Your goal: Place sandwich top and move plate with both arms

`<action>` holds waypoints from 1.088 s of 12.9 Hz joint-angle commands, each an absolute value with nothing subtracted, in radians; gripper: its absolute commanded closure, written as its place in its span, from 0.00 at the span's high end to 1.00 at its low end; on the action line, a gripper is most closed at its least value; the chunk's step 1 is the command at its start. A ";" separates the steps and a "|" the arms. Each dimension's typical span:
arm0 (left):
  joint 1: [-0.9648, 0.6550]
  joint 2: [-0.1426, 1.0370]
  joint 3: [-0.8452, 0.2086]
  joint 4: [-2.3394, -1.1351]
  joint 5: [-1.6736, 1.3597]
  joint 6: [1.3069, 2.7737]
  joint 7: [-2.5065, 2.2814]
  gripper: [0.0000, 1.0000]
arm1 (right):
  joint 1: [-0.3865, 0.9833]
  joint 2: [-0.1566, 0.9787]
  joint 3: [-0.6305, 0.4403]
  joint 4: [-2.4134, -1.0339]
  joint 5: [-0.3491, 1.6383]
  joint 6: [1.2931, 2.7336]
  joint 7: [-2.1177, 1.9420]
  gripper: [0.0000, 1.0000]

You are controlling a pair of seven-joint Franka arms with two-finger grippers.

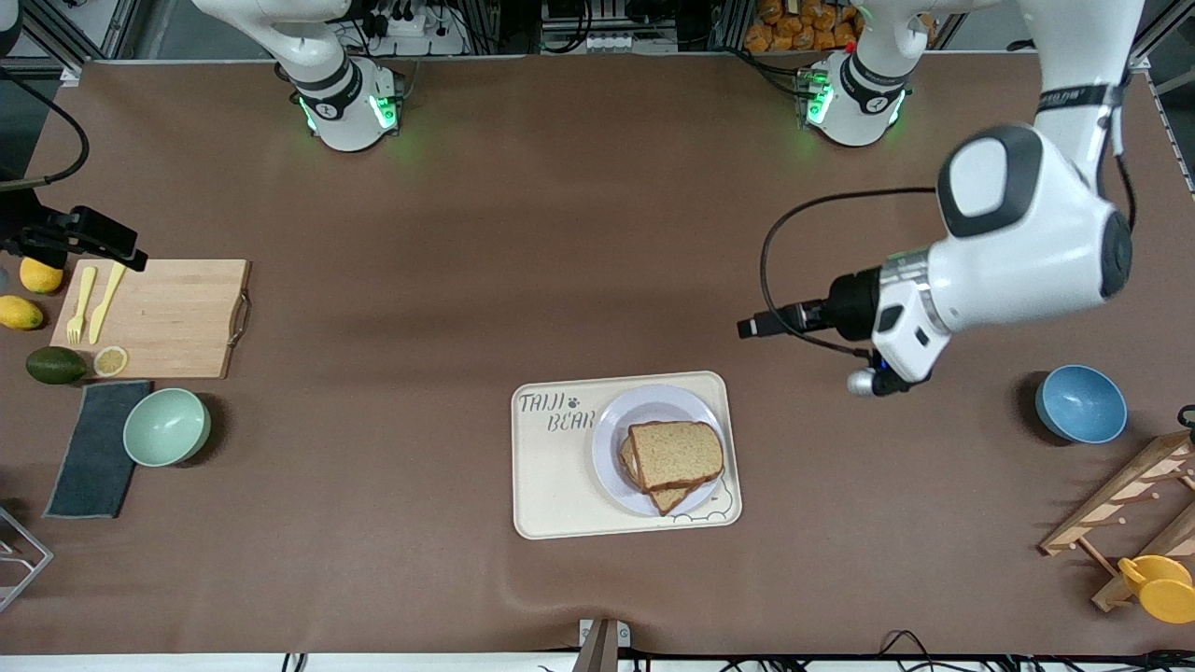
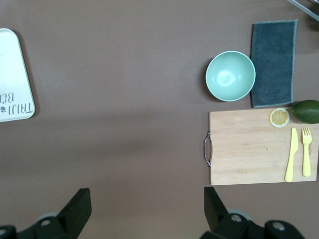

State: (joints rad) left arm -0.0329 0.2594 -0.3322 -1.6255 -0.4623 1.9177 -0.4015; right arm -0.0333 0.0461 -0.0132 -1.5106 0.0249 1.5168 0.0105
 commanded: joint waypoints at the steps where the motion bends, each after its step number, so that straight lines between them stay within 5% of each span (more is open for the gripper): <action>1: -0.054 0.181 -0.385 -1.622 -0.191 1.872 -0.463 1.00 | -0.049 0.037 0.000 -1.513 0.025 1.511 0.023 1.00; 7: 0.119 0.179 -0.376 -1.491 -0.109 1.686 -0.313 1.00 | -0.048 0.034 0.000 -1.513 0.025 1.509 0.023 1.00; 10: 0.195 0.189 -0.380 -1.364 -0.104 1.468 -0.295 1.00 | -0.046 0.035 0.000 -1.513 0.025 1.509 0.023 1.00; 14: 0.233 0.172 -0.365 -1.356 -0.101 1.384 -0.256 1.00 | -0.043 0.037 0.002 -1.513 0.025 1.503 0.023 1.00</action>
